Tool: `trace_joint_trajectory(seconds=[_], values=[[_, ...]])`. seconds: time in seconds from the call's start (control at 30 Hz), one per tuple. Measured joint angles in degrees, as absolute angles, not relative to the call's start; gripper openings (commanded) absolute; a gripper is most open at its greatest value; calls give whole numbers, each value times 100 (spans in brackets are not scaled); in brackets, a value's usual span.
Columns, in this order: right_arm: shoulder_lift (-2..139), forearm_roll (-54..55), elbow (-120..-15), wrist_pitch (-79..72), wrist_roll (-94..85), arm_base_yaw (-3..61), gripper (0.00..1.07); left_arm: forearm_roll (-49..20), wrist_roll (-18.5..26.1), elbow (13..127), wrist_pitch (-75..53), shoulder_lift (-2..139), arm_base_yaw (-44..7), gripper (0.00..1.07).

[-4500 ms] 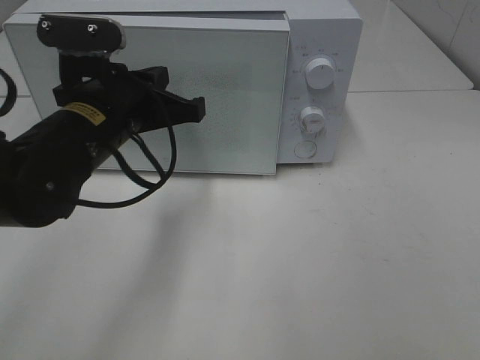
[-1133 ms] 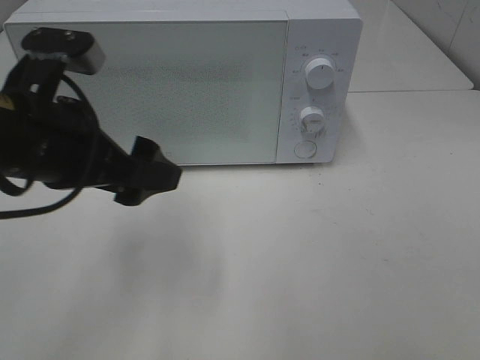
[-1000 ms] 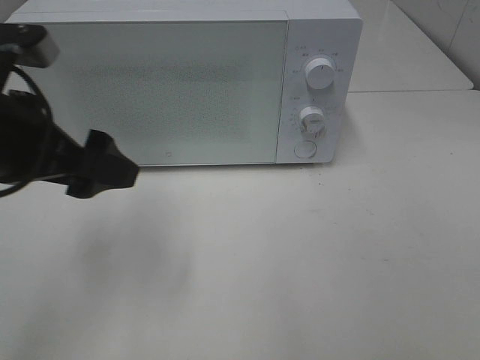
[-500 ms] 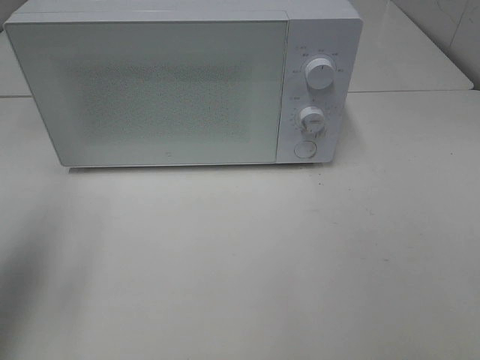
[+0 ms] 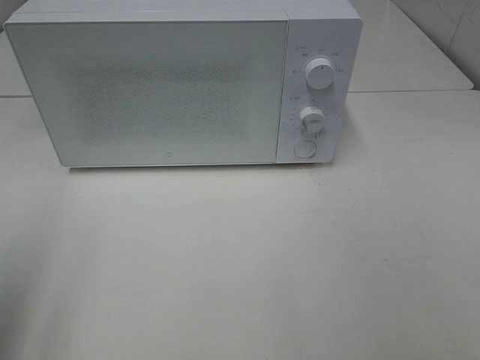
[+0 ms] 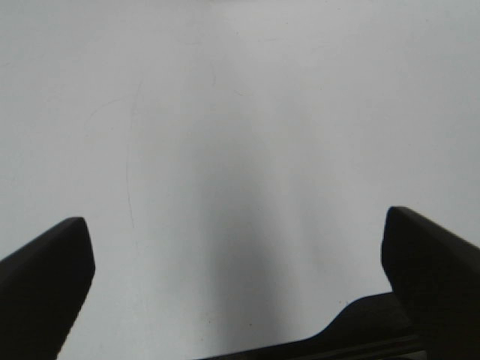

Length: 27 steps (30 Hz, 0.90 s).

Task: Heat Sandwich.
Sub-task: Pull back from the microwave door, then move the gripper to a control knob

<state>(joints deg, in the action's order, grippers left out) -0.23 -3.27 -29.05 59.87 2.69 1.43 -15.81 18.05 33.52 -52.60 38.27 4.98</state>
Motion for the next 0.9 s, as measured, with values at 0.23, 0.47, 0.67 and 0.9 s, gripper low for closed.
trace_joint_trajectory(seconds=[0.23,0.47,0.67,0.9], values=[[-23,-327,-2905,5987,269,143,76,-1427,1644,3048,-5483,3140,498,101],[-23,-327,-2905,5987,269,143,76,-1404,1610,3042,-5529,2710,498,101],[-23,-327,-2899,5987,269,143,76,-1409,1409,2888,-5907,2275,498,101],[-23,-327,-2899,5987,269,143,76,-1329,1352,2871,-5982,1896,498,101]])
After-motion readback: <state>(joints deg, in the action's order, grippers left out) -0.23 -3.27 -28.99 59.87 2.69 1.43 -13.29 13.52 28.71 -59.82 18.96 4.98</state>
